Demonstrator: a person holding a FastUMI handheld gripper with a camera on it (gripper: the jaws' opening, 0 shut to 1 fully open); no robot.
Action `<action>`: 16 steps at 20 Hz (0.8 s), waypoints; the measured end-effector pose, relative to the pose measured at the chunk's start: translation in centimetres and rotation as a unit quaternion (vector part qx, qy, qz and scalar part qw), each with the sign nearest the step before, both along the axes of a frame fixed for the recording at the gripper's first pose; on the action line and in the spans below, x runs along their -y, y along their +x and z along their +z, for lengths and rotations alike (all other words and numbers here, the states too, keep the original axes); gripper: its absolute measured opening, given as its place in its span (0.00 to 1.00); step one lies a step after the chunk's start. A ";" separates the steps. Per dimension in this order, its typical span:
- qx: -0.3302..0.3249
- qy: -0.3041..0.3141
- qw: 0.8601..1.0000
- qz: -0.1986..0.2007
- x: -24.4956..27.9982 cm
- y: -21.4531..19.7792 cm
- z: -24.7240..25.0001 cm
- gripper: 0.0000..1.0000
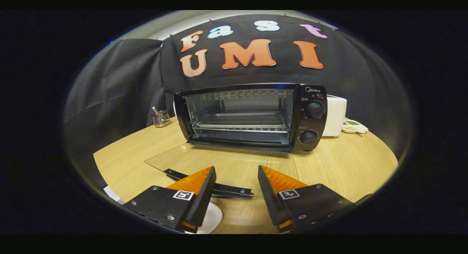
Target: Open the toaster oven, put the food inside, and close the toaster oven door.
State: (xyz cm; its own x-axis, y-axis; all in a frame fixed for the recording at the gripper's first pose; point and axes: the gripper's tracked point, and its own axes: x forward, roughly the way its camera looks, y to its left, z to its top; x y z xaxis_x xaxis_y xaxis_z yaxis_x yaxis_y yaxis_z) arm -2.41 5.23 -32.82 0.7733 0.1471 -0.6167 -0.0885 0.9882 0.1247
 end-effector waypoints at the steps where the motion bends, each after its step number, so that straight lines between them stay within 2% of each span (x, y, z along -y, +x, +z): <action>1: -0.004 0.003 1.000 0.000 0.2 -0.2 -0.3 0.69; 6: 0.004 0.014 1.000 -0.018 0.9 -0.9 0.9 0.69; 8: 0.014 0.009 1.000 -0.019 1.0 -2.1 1.8 0.74; 12: 0.041 0.022 0.999 0.007 -0.7 -4.7 4.3 0.82; 16: 0.038 0.057 0.996 0.054 -4.2 -7.6 5.6 0.82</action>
State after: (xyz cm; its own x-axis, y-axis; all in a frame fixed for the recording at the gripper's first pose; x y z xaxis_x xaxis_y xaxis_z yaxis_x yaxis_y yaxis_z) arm -9.99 9.45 -27.23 0.7928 0.2983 -0.5315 -0.2077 0.9521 0.2245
